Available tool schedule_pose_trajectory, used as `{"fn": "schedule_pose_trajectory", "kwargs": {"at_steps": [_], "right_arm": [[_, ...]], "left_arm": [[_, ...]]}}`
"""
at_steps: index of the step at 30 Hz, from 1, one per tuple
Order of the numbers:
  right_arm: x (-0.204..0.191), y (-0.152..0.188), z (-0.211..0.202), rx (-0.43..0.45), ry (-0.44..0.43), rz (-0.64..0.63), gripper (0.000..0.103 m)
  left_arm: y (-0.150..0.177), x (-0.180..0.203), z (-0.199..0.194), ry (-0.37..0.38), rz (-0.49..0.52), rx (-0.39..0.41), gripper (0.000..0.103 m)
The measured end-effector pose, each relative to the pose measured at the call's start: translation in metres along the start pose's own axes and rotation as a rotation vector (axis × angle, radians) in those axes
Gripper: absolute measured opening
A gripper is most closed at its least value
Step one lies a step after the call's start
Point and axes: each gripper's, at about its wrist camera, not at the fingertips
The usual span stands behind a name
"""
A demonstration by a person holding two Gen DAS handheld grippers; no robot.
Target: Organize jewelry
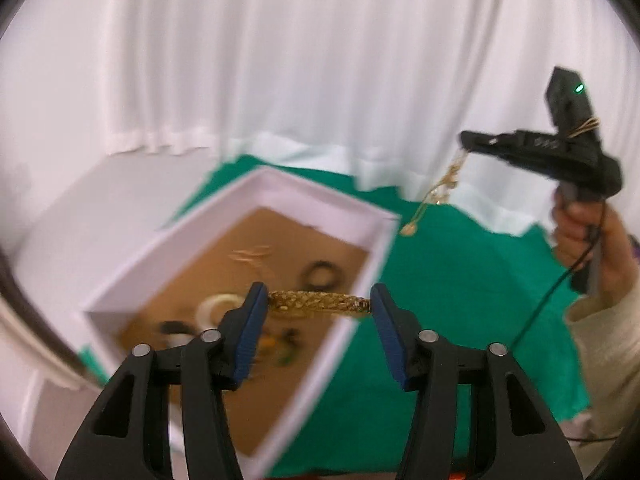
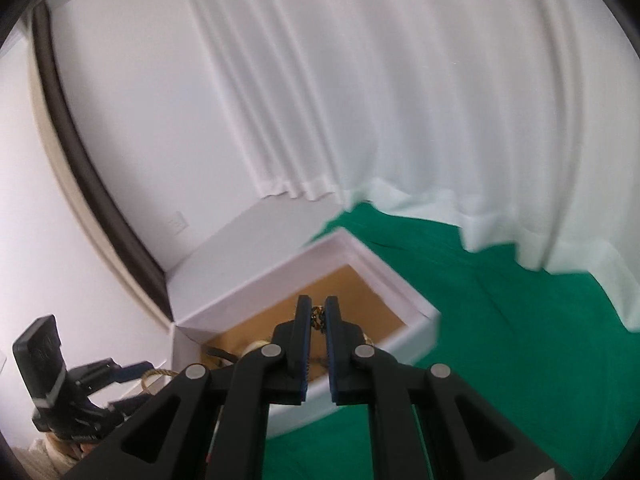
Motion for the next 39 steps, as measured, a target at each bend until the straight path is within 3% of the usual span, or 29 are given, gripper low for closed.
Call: {"fn": "schedule_pose_trajectory", "kwargs": {"at_steps": [2, 3, 4, 5, 10, 14, 16, 18, 19, 20, 21, 23, 24, 25, 27, 28, 32, 34, 37, 39], "right_arm": [[-0.011, -0.009, 0.026, -0.019, -0.034, -0.003, 0.007], [-0.015, -0.011, 0.037, -0.034, -0.047, -0.005, 0.007], [-0.017, -0.012, 0.046, -0.048, -0.056, -0.007, 0.007], [-0.021, -0.012, 0.063, -0.074, -0.069, -0.006, 0.007], [-0.025, 0.006, 0.126, -0.201, -0.085, 0.007, 0.007], [-0.028, 0.037, 0.166, -0.306, -0.049, -0.004, 0.007], [-0.027, 0.048, 0.178, -0.348, -0.049, -0.003, 0.007], [-0.027, 0.058, 0.187, -0.381, -0.030, -0.004, 0.010], [-0.027, 0.060, 0.190, -0.395, -0.016, -0.007, 0.011], [-0.027, 0.063, 0.193, -0.408, -0.007, -0.005, 0.021], [-0.026, 0.065, 0.193, -0.411, 0.002, 0.004, 0.040], [-0.025, 0.065, 0.191, -0.399, 0.010, 0.011, 0.055], [-0.026, 0.064, 0.190, -0.396, 0.019, 0.005, 0.055], [-0.029, 0.065, 0.187, -0.390, 0.046, -0.016, 0.056], [-0.033, 0.068, 0.181, -0.359, 0.100, -0.054, 0.077], [-0.036, 0.068, 0.180, -0.344, 0.114, -0.069, 0.082], [-0.044, 0.078, 0.173, -0.317, 0.170, -0.133, 0.085], [-0.046, 0.083, 0.169, -0.314, 0.200, -0.159, 0.085], [-0.051, 0.087, 0.165, -0.312, 0.216, -0.178, 0.085], [-0.054, 0.091, 0.163, -0.313, 0.220, -0.191, 0.085]], "left_arm": [[0.006, -0.020, 0.009, -0.040, -0.031, -0.018, 0.051], [0.010, -0.031, 0.016, -0.040, -0.054, -0.038, 0.013], [0.016, -0.042, 0.027, -0.029, -0.086, -0.075, 0.000], [0.022, -0.052, 0.032, -0.018, -0.116, -0.094, 0.005], [0.055, -0.087, 0.085, -0.045, -0.186, -0.200, 0.005], [0.065, -0.098, 0.088, -0.064, -0.203, -0.226, 0.006], [0.065, -0.097, 0.087, -0.078, -0.194, -0.226, 0.022], [0.063, -0.092, 0.078, -0.105, -0.183, -0.210, 0.063], [0.061, -0.089, 0.075, -0.129, -0.173, -0.192, 0.070], [0.060, -0.085, 0.073, -0.150, -0.159, -0.176, 0.079], [0.059, -0.082, 0.077, -0.165, -0.147, -0.166, 0.084], [0.056, -0.073, 0.076, -0.196, -0.131, -0.153, 0.096], [0.055, -0.066, 0.075, -0.227, -0.120, -0.145, 0.102], [0.054, -0.062, 0.076, -0.256, -0.110, -0.135, 0.102], [0.052, -0.051, 0.077, -0.340, -0.080, -0.123, 0.102], [0.051, -0.045, 0.078, -0.393, -0.067, -0.118, 0.102], [0.052, -0.030, 0.080, -0.562, -0.031, -0.121, 0.102], [0.054, -0.031, 0.079, -0.560, -0.058, -0.131, 0.102], [0.055, -0.040, 0.077, -0.478, -0.138, -0.177, 0.102], [0.056, -0.042, 0.076, -0.473, -0.155, -0.179, 0.102]]}}
Point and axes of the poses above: each gripper's, at about its wrist camera, not at the fingertips, and z roughly the way its jaws point, x to its right, y to its underside, and after that the axes turned 1 degree about y, right-handed
